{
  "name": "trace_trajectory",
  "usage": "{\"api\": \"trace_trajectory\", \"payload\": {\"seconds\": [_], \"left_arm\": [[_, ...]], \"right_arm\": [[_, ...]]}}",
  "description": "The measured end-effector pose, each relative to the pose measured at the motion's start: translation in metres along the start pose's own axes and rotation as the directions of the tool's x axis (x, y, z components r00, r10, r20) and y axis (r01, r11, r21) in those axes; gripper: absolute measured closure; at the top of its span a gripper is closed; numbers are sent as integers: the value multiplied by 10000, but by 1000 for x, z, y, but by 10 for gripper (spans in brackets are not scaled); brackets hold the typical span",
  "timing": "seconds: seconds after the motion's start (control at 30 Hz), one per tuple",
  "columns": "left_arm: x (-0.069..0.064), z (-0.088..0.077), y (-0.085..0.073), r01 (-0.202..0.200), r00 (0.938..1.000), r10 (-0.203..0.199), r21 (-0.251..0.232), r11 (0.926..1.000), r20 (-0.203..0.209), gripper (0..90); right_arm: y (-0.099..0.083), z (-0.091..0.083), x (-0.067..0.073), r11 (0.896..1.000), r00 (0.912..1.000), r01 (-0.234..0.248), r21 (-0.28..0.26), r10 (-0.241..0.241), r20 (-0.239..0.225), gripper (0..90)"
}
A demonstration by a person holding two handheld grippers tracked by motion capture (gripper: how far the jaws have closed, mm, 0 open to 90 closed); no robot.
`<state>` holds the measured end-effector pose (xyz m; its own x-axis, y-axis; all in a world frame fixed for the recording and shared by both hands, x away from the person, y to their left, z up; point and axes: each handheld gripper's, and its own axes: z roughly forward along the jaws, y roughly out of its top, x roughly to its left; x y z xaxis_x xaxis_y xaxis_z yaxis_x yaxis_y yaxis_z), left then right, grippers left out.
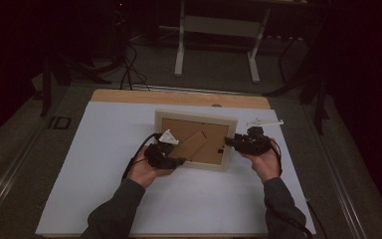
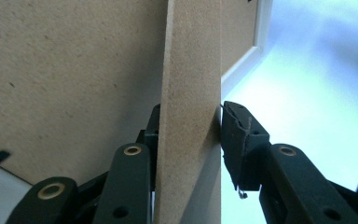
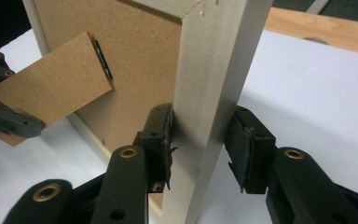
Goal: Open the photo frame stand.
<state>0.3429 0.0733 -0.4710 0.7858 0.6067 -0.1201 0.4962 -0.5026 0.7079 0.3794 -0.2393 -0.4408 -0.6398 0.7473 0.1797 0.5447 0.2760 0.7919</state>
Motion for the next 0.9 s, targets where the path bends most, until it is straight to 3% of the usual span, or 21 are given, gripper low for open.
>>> {"api": "trace_trajectory", "payload": {"seconds": [0.37,0.53,0.9], "left_arm": [[2,0,3,158,9994,-163,-178,9997,-309,688],[2,4,7,183,9981,-197,-236,9996,-583,694],[3,9,10,335,9957,-357,-271,9991,-857,708]], "right_arm": [[4,-2,6,9994,9991,268,-203,-260,346,627],[6,-1,10,9979,9945,615,-213,-595,860,628],[9,0,14,9970,9894,730,-256,-691,1277,628]]}}
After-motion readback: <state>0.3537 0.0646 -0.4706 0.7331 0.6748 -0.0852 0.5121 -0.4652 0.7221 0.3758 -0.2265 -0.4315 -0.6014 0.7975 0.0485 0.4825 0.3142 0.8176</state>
